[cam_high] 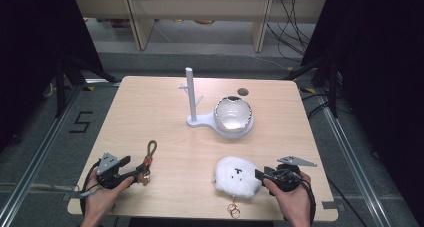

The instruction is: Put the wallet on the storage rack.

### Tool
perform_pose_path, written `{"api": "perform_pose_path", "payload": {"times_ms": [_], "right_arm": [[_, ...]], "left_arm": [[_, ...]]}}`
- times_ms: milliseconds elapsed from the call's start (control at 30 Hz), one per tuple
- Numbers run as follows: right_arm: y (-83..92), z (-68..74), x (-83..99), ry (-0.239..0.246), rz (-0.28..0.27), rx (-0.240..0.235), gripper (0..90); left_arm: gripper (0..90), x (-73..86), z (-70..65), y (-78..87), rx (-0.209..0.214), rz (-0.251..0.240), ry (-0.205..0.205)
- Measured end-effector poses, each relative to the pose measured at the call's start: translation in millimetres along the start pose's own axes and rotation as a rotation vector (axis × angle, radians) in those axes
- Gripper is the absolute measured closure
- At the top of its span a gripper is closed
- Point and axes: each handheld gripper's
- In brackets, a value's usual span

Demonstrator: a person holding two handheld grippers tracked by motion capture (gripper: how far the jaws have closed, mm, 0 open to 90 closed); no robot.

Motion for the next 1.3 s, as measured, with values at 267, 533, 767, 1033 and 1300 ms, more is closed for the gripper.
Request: {"api": "perform_pose_path", "payload": {"times_ms": [267, 533, 767, 1033, 1300], "right_arm": [[0.2, -11.8, -7.5, -0.047, 0.146, 0.039, 50.0], [-7.5, -16.1, -15.8, -0.034, 0.23, 0.063, 47.7], [-15.6, -14.6, -28.0, -0.052, 0.299, 0.069, 46.1], [-27.9, -9.3, -33.9, -0.087, 0.387, 0.065, 45.2], [-38.3, 1.9, -38.5, -0.113, 0.438, 0.097, 47.4]], "left_arm": [[33.7, -4.7, -3.2, -3.5, 0.004, 0.006, -0.038], [33.8, -8.6, -6.3, -8.7, 0.028, 0.031, -0.083], [34.3, -8.5, -8.8, -9.6, 0.039, 0.015, -0.1], [34.4, -8.2, -8.8, -10.6, 0.034, 0.02, -0.096], [34.4, -6.7, -10.7, -9.5, 0.034, 0.023, -0.079]]}}
Point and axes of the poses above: each handheld gripper's, and its own axes: y roughly backward along the jaws, x roughly out of its underside, z roughly to its left, and after that the axes turned 10 degrees about -y, right-handed
